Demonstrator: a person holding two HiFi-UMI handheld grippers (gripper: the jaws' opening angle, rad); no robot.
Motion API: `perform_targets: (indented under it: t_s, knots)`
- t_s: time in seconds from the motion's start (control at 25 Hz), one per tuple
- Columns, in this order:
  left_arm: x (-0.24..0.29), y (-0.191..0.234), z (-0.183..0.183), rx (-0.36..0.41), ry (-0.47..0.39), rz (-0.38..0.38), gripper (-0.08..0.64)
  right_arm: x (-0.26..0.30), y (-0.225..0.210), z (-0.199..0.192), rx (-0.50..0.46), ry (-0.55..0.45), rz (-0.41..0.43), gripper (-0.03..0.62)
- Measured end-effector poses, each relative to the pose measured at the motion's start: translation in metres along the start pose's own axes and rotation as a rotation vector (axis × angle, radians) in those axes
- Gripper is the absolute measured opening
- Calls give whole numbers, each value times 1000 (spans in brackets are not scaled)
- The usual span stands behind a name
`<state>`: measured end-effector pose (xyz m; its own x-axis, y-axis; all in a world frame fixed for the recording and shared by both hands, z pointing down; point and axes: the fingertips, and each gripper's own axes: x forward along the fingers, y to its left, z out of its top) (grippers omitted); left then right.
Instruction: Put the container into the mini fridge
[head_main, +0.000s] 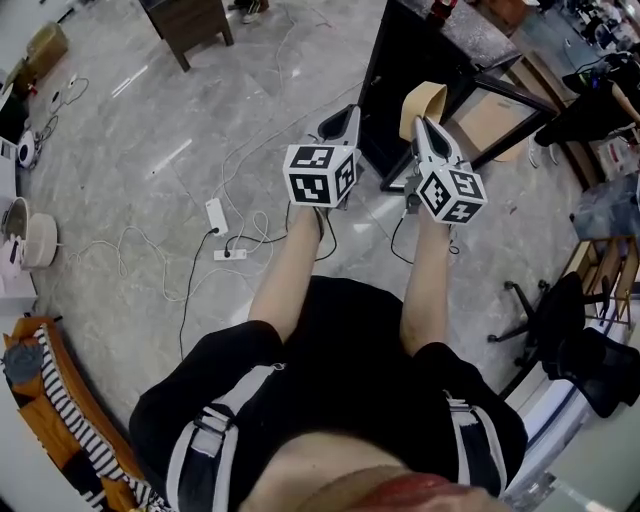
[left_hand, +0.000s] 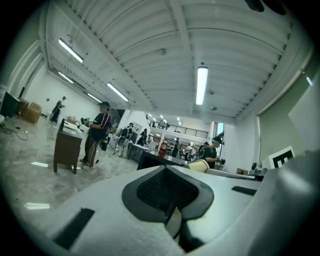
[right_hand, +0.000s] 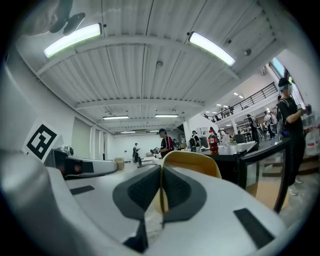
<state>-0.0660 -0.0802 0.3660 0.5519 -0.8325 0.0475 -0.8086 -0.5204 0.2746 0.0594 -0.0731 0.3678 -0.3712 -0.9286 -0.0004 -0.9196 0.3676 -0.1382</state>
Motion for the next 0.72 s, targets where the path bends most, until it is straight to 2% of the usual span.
perform_targets:
  t_s: [0.16, 0.28, 0.52, 0.72]
  knots:
    - [-8, 18, 1, -9, -1, 4, 9, 8, 15, -3, -8, -5, -4, 20]
    - [-7, 32, -2, -65, -1, 23, 9, 8, 23, -8, -50, 19, -4, 20]
    - [17, 11, -12, -55, 22, -51, 9, -4, -22, 0, -34, 13, -80, 19]
    - [51, 17, -17, -46, 37, -58, 9, 23, -39, -7, -35, 22, -66, 20]
